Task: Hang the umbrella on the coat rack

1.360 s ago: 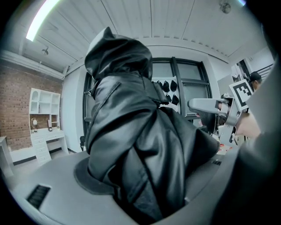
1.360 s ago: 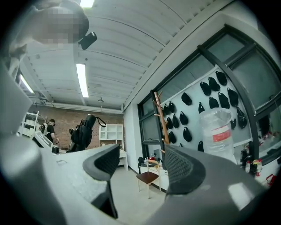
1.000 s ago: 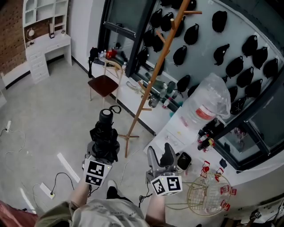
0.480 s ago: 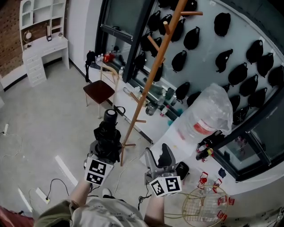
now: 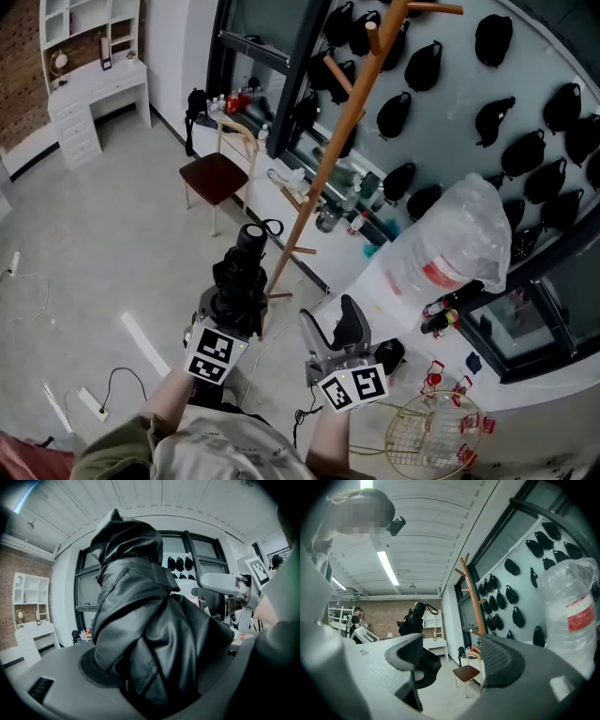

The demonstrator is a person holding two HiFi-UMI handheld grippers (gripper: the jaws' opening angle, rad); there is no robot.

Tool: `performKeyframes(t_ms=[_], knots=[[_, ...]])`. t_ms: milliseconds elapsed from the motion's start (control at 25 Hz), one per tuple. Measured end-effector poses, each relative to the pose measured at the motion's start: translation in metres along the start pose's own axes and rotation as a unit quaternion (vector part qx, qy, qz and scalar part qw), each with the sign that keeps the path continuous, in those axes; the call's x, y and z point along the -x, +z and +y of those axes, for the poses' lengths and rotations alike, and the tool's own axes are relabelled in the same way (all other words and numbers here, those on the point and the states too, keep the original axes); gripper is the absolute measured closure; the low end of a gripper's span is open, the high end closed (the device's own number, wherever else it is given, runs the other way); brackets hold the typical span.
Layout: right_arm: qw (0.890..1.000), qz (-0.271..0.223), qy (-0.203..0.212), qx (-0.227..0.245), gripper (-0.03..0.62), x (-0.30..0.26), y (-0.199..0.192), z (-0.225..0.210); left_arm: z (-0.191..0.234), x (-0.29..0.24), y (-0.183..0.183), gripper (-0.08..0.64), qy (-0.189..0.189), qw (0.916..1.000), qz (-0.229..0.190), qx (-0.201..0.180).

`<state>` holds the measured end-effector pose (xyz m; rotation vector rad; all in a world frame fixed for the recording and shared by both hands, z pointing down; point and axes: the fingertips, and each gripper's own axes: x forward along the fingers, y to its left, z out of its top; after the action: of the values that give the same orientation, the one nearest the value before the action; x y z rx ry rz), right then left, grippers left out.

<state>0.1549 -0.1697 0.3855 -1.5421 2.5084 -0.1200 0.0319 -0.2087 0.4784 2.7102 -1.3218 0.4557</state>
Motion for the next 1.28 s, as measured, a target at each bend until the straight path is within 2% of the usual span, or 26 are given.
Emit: performKeyframes(t_ms=[240, 440, 520, 680, 880, 960, 1000, 1280], knots=[[0.999, 0.005, 0.037, -0.011, 0.216, -0.038, -0.008, 0.005, 0.009, -0.035, -0.005, 0.233, -0.034, 0.9993, 0.005, -0.012], [0.993, 0.009, 0.113, -0.043, 0.214, -0.079, -0.015, 0.023, 0.011, -0.061, -0.003, 0.233, -0.077, 0.9967, -0.007, -0.023], [0.987, 0.02, 0.151, -0.051, 0.151, -0.096, -0.022, 0.034, 0.011, -0.068, -0.002, 0.233, -0.099, 0.9946, -0.01, -0.031], [0.979, 0.041, 0.193, -0.053, 0.15, -0.129, -0.036, 0.051, 0.013, -0.079, -0.003, 0.233, -0.142, 0.9883, -0.012, -0.056], [0.98, 0.065, 0.187, -0.024, 0.155, -0.157, -0.056, 0.057, 0.015, -0.087, -0.009, 0.233, -0.188, 0.9792, -0.017, -0.075], [0.982, 0.069, 0.177, -0.014, 0.209, -0.166, -0.061, 0.056, 0.016, -0.088, -0.013, 0.232, -0.203, 0.9757, -0.014, -0.08], [0.983, 0.07, 0.172, -0.011, 0.281, -0.17, -0.062, 0.055, 0.018, -0.09, -0.015, 0.232, -0.21, 0.9743, -0.014, -0.081], [0.987, 0.083, 0.14, 0.021, 0.354, -0.192, -0.067, 0.053, 0.034, -0.103, -0.016, 0.216, -0.238, 0.9676, -0.02, -0.083]])
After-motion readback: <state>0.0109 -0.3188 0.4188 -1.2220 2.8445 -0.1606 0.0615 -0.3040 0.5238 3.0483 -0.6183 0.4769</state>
